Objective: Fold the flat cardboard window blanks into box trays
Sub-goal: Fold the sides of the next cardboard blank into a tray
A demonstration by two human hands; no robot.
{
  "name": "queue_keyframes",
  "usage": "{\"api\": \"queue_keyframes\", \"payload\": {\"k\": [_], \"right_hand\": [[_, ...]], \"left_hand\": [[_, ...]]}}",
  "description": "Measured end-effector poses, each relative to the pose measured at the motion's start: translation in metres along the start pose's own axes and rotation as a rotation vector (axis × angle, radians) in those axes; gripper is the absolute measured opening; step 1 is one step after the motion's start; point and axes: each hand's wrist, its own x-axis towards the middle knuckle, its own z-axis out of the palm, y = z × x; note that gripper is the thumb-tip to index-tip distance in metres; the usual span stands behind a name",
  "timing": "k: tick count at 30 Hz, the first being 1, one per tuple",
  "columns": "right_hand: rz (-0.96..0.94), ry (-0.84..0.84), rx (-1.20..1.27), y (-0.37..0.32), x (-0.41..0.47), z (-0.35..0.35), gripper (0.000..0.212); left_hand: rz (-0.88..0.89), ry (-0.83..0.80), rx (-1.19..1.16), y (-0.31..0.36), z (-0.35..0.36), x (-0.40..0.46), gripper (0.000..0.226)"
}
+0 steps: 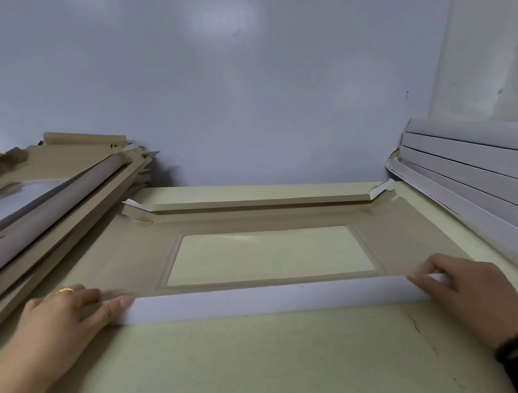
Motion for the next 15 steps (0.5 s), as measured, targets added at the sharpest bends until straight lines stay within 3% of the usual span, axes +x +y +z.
{"api": "queue_keyframes", "payload": {"k": [4,11,13,15], "right_hand": [[0.010,0.017,-0.061,-0.002,0.005,0.008,0.030],[0.094,-0.044,-0.102,0.008,0.012,0.020,0.021],[0.123,-0.113,-0.107,0.010,0.014,0.023,0.033],[0.068,-0.140,-0.141,0.005,0.014,0.024,0.036]], "left_hand": [[-0.052,-0.036,0.087,0.006,0.003,0.005,0.052],[-0.093,-0.112,0.202,0.023,0.004,0.007,0.017],[-0.058,-0.099,0.197,0.031,0.008,0.005,0.009],[0.045,-0.104,0.165,0.049,0.012,0.000,0.021]]}}
